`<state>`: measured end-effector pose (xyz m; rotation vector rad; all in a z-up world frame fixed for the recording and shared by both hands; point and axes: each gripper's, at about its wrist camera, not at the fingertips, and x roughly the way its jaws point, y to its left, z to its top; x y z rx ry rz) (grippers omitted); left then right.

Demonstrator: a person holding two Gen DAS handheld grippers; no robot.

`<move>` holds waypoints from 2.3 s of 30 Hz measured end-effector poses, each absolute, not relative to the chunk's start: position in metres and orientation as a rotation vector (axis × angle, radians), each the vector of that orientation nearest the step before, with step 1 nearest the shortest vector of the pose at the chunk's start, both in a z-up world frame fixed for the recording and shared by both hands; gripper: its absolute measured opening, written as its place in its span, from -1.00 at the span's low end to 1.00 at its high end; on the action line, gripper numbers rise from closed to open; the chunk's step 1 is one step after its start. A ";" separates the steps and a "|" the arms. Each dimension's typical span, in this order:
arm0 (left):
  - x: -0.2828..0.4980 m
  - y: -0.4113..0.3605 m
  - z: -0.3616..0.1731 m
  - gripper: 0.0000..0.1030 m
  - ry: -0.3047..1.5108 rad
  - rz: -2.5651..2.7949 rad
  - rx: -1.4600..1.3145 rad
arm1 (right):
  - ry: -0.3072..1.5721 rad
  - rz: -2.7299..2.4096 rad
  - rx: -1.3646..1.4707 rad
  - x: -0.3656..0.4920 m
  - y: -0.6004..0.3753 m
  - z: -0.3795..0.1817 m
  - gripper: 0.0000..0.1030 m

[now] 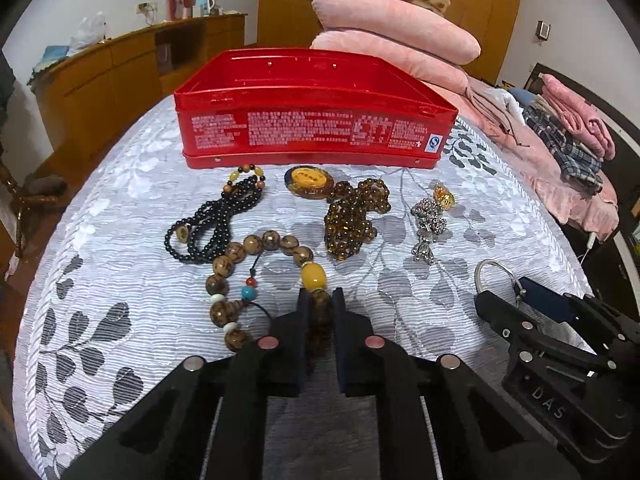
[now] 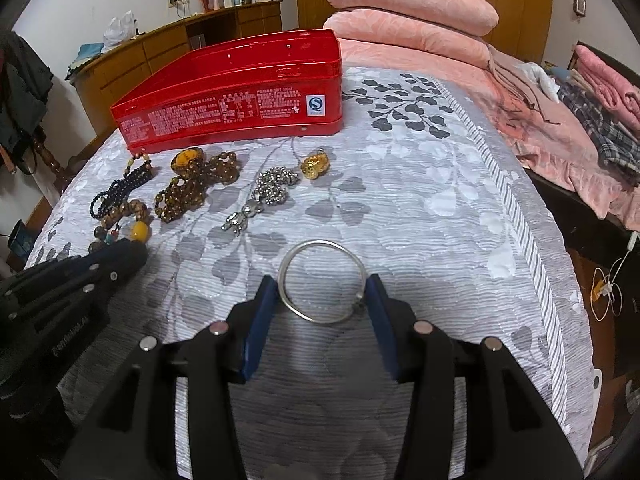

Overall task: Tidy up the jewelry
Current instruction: 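Grasp the brown bead bracelet with the left gripper while the right gripper holds the bangle, then carry the bangle and bead bracelet over the red tray and release them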

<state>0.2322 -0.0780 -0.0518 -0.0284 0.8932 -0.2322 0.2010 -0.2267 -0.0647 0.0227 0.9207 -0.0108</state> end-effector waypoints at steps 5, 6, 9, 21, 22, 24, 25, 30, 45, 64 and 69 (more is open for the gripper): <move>0.226 -0.075 -0.049 -0.78 0.870 -0.223 -0.022 | 0.911 -0.022 0.018 0.198 -0.226 -0.063 -0.14; 0.224 -0.074 -0.047 -0.78 0.859 -0.218 -0.023 | 0.905 -0.023 0.017 0.196 -0.225 -0.061 -0.14; 0.219 -0.070 -0.043 -0.78 0.832 -0.209 -0.027 | 0.880 -0.016 0.008 0.191 -0.220 -0.054 -0.14; 0.209 -0.053 -0.019 -0.78 0.742 -0.159 -0.046 | 0.792 -0.021 -0.010 0.182 -0.206 -0.023 -0.14; 0.209 -0.052 -0.017 -0.78 0.733 -0.155 -0.047 | 0.786 -0.024 -0.011 0.182 -0.205 -0.021 -0.14; 0.207 -0.051 -0.012 -0.78 0.712 -0.151 -0.047 | 0.762 -0.028 -0.009 0.181 -0.204 -0.015 -0.14; 0.207 -0.050 -0.009 -0.78 0.699 -0.148 -0.046 | 0.745 -0.027 -0.011 0.180 -0.203 -0.012 -0.14; 0.206 -0.047 0.001 -0.78 0.668 -0.142 -0.054 | 0.697 -0.024 -0.024 0.177 -0.197 -0.001 -0.14; 0.231 -0.041 0.040 -0.78 0.570 -0.145 -0.083 | 0.623 0.018 -0.035 0.209 -0.191 0.032 -0.14; 0.373 -0.041 0.079 -0.78 0.553 -0.295 -0.196 | 0.637 0.086 -0.008 0.349 -0.201 0.058 -0.14; 0.399 -0.043 0.050 -0.78 0.620 -0.296 -0.193 | 0.704 0.079 -0.001 0.376 -0.205 0.033 -0.14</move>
